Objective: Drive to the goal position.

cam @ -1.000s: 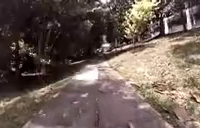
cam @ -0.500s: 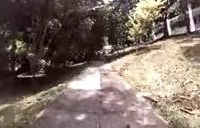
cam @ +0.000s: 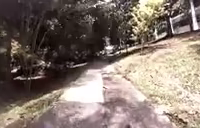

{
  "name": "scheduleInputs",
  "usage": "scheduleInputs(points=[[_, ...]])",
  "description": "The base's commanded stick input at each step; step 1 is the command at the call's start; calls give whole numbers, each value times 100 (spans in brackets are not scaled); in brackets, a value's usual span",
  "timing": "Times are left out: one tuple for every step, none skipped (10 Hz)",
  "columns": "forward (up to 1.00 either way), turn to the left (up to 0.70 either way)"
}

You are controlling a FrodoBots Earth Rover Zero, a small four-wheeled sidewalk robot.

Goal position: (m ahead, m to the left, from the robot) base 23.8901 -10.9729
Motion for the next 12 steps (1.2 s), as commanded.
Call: scheduleInputs(points=[[100, 0], [100, 0], [100, 0], [100, 0], [100, 0], [100, 0], [100, 0], [100, -4], [100, 0], [100, 0], [100, 0], [100, 0]])
